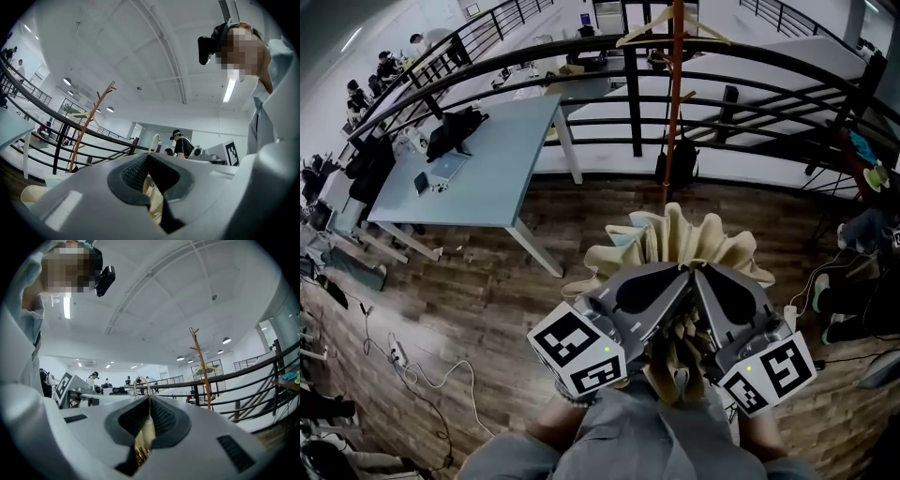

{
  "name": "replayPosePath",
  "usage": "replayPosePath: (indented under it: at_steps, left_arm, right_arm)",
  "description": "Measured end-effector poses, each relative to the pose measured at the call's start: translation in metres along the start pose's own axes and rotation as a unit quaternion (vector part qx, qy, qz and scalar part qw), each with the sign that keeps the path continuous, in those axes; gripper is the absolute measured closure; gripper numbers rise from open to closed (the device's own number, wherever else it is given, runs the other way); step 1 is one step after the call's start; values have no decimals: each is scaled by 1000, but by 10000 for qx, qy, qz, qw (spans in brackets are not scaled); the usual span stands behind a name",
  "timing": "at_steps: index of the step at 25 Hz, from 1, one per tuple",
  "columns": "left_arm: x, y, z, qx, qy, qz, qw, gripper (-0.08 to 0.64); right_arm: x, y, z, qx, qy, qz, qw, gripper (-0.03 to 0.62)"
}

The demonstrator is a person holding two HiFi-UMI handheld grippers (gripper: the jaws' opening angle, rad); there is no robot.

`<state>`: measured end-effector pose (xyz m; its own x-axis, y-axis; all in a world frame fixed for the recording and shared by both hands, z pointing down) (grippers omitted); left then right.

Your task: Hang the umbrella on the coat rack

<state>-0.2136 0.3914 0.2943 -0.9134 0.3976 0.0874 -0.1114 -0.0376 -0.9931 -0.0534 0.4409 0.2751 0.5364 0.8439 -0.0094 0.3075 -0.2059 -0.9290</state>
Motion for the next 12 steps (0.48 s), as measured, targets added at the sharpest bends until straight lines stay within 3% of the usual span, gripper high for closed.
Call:
replayPosePath:
  at_steps: [12]
  left_arm:
    - [-12,-9,18,20,93,63,9999,552]
  right_arm:
    - [-17,-3,-20,-43,49,105,9999,588]
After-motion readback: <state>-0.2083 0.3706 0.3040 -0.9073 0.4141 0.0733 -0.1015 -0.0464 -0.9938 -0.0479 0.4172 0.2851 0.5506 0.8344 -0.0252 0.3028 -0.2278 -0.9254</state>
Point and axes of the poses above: the fingertips, and each gripper's own axes: x backward along the fingers, z to its left, y out of its top, the point moved 10 cm from there along x, backward along the fingers, and after that the axes turned 15 degrees about -x, right-handed, at the moved point
